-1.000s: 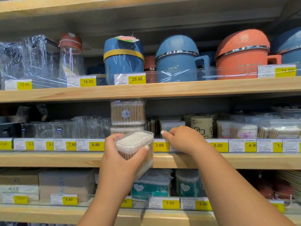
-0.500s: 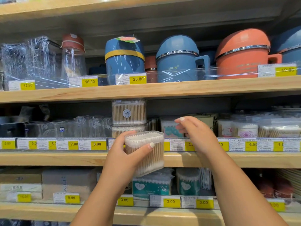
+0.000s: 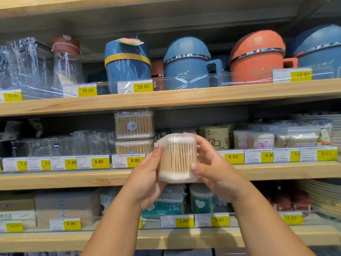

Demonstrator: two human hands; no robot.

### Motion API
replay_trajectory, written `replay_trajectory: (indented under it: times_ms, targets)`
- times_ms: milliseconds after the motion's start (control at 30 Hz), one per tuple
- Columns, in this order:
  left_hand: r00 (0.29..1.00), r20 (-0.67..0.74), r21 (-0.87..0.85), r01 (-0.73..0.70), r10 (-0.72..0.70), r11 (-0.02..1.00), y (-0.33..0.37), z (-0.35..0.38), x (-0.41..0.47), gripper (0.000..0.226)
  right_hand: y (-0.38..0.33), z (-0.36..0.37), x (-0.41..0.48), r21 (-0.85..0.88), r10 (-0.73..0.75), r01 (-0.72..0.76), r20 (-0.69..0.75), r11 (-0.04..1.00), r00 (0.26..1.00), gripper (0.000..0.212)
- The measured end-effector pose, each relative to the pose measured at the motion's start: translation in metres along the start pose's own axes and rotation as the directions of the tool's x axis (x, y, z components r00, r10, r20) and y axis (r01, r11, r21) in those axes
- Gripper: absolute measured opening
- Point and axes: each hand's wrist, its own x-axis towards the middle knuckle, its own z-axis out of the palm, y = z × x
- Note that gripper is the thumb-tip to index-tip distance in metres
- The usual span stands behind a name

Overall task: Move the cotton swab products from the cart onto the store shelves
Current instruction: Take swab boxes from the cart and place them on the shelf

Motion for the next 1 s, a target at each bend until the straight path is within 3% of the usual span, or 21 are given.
replay_trajectory:
  times_ms: [100, 233, 333, 367, 433, 633, 800, 933, 1000]
  targets:
    - [0.999, -0.031, 0.138, -0.007, 0.011, 0.990, -0.006, 0.007, 0.003, 0.032, 0.006, 0.014, -0.001, -0.028, 0.005, -0.005, 0.026, 1.000, 1.000, 0.090]
    - [0.961, -0.224, 0.295, -0.091, 0.161, 0.951, -0.010, 0.008, 0.008, 0.019, -0.003, 0.019, 0.002, -0.193, -0.118, 0.081, -0.188, 0.978, 0.975, 0.069]
    - [0.876, -0.362, 0.377, -0.176, 0.319, 0.910, -0.003, 0.002, 0.005, 0.010, -0.015, 0.005, 0.018, -0.508, -0.325, 0.047, -0.474, 0.860, 0.818, 0.066]
    - [0.854, -0.382, 0.398, -0.194, 0.354, 0.896, 0.000, 0.000, 0.002, 0.010, -0.019, 0.001, 0.025, -0.595, -0.381, -0.001, -0.516, 0.804, 0.767, 0.067]
    - [0.825, -0.393, 0.454, -0.210, 0.406, 0.866, 0.005, -0.005, -0.003, 0.013, -0.019, -0.005, 0.042, -0.692, -0.417, -0.092, -0.530, 0.716, 0.739, 0.070]
    - [0.833, -0.349, 0.562, -0.180, 0.429, 0.807, 0.003, -0.016, -0.013, 0.014, 0.011, 0.000, 0.086, -0.811, -0.365, -0.308, -0.518, 0.498, 0.773, 0.071]
    - [0.832, -0.344, 0.595, -0.166, 0.436, 0.787, 0.006, -0.022, -0.020, 0.016, 0.012, 0.002, 0.101, -0.819, -0.193, -0.556, -0.574, 0.143, 0.796, 0.076]
    - [0.822, -0.338, 0.627, -0.166, 0.458, 0.761, 0.003, -0.026, -0.023, 0.017, 0.009, 0.001, 0.102, -0.815, -0.036, -0.569, -0.575, 0.108, 0.818, 0.075]
    - [0.825, -0.336, 0.630, -0.160, 0.453, 0.760, 0.001, -0.027, -0.024, 0.017, 0.006, 0.001, 0.095, -0.818, -0.095, -0.554, -0.570, 0.153, 0.816, 0.066]
